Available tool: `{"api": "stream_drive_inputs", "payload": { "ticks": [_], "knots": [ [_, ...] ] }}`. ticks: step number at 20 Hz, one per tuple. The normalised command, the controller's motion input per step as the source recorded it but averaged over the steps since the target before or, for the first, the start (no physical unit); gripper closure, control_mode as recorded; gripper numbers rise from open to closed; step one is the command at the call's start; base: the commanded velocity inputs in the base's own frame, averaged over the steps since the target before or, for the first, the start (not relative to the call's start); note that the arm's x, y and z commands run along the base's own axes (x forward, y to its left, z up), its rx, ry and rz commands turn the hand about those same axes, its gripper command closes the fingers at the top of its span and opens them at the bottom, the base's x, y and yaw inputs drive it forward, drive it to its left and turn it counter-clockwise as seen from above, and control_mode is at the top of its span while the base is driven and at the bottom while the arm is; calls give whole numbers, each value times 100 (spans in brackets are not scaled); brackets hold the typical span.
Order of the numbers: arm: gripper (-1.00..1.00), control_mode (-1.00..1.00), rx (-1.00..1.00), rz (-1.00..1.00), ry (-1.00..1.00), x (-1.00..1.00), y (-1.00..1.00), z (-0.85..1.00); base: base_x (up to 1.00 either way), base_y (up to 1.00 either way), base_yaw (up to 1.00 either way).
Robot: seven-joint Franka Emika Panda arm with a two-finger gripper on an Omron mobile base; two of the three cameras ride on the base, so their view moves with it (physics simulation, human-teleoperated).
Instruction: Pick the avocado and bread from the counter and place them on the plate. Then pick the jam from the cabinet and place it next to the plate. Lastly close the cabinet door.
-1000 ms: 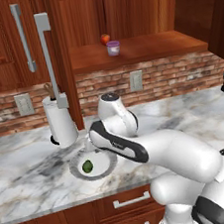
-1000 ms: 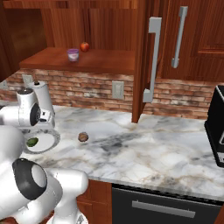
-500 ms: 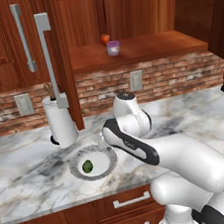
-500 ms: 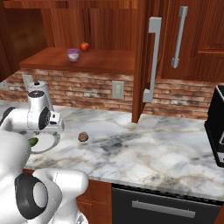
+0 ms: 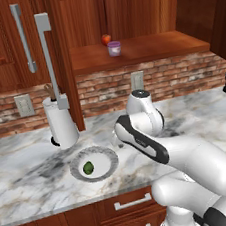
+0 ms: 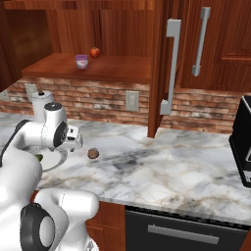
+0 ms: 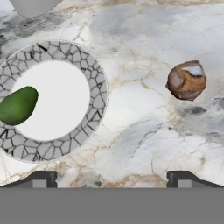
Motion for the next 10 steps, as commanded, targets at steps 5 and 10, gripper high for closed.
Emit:
{"api": "stream_drive_inputs", "payload": {
  "ticks": [5, 10],
  "knots": [
    [-100, -100, 0, 0, 1, 33, -28, 0, 0, 0, 0],
    [-100, -100, 0, 2, 3, 47, -23, 0, 0, 0, 0]
  ]
}}
